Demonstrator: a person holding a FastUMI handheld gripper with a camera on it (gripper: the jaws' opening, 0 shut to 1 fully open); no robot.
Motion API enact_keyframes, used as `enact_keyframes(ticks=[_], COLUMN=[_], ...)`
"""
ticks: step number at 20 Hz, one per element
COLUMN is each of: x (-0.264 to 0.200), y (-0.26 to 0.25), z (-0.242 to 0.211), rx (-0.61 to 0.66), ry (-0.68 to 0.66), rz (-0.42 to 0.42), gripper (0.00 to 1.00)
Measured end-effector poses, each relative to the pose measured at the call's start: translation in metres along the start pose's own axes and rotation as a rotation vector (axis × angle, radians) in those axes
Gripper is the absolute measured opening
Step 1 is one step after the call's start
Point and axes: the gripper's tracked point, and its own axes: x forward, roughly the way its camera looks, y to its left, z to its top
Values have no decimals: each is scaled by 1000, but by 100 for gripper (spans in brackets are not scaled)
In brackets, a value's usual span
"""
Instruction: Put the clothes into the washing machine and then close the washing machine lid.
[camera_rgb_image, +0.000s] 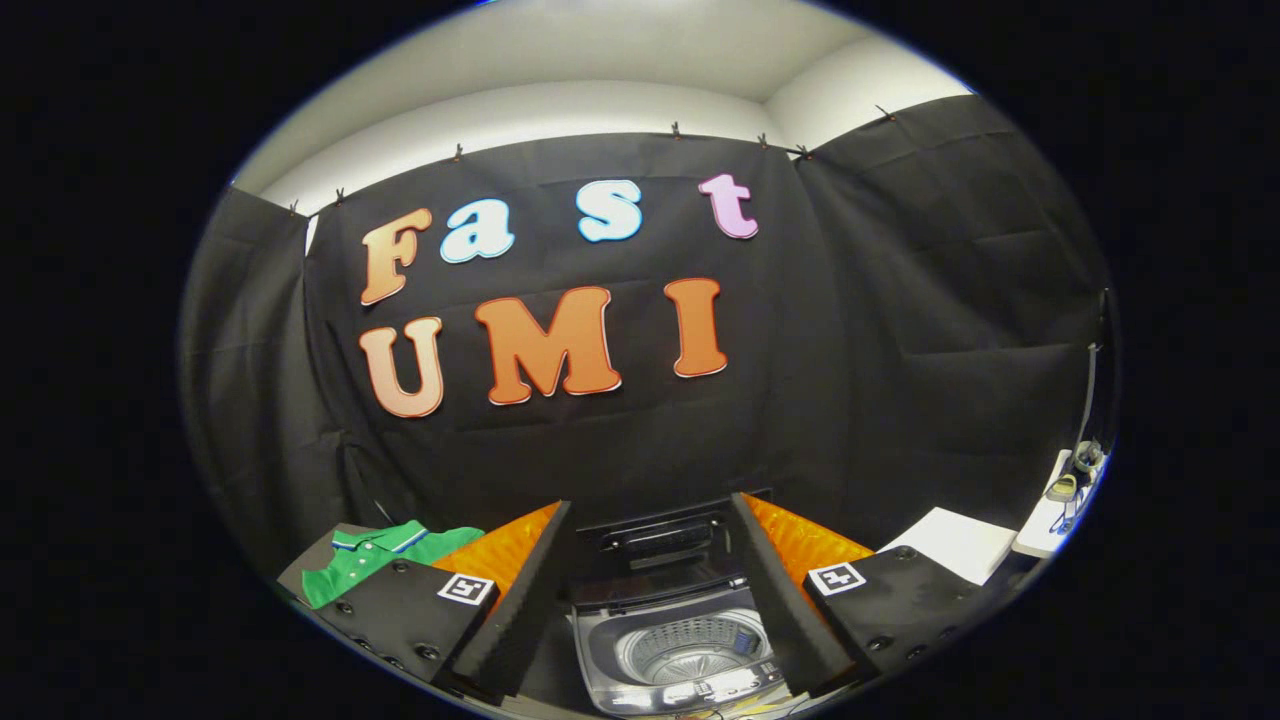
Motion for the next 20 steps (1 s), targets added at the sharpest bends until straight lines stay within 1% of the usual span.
enact_keyframes(ticks=[6, 9, 16, 20], x=[13, 17, 14, 12], y=[81, 132, 248, 300], z=[-17, -31, -75, -112], rx=[18, -15, -79, -122], ry=[54, 93, 182, 244], rz=[136, 215, 378, 457], gripper=[98, 98, 98, 99])
